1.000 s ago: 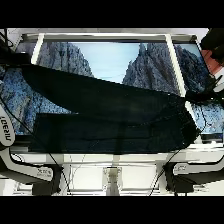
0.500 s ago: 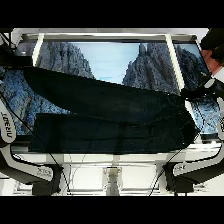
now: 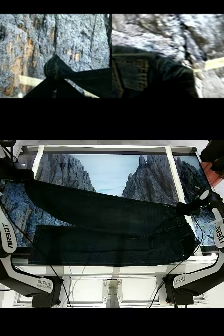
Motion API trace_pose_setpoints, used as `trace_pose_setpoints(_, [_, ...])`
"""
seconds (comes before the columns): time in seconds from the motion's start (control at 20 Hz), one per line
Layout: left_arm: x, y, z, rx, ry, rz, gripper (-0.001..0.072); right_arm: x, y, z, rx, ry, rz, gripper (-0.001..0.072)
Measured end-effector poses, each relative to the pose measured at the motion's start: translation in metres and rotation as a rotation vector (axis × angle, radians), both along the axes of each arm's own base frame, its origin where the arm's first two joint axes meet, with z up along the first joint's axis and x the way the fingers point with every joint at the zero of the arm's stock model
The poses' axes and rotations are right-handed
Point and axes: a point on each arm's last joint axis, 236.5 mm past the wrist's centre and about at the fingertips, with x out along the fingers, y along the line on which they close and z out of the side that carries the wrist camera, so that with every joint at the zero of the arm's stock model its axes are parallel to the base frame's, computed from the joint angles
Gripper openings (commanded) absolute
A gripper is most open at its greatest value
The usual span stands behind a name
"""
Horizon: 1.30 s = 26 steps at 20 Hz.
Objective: Fold the clothes and pants, and hang the long-sleeved shirts on hangers.
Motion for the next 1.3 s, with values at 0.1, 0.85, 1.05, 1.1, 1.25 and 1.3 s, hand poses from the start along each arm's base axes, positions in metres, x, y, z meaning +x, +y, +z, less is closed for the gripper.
trace_pose_setpoints(0.1, [0.001,0.0,-0.002,-0.001,0.003,0.0,0.0022,0.009,0.008,0.001,0.0,-0.018,0.017,0.0022])
trace_pose_setpoints(0.85, [0.039,0.037,-0.061,-0.255,-0.099,0.278,0.0021,0.123,-0.05,0.11,-0.096,-0.49,-0.235,0.0021])
trace_pose_setpoints(1.05, [0.045,0.028,-0.093,-0.288,-0.045,0.273,0.0021,0.127,-0.052,0.105,-0.098,-0.496,-0.239,0.0021])
trace_pose_setpoints(1.1, [0.046,0.025,-0.094,-0.29,-0.042,0.264,0.0021,0.127,-0.052,0.105,-0.101,-0.494,-0.234,0.0021])
trace_pose_setpoints(1.25, [0.047,0.025,-0.097,-0.292,-0.04,0.262,0.0022,0.126,-0.051,0.102,-0.102,-0.483,-0.225,0.0021])
trace_pose_setpoints(1.3, [0.048,0.025,-0.098,-0.295,-0.044,0.262,0.0022,0.126,-0.051,0.101,-0.102,-0.483,-0.224,0.0021])
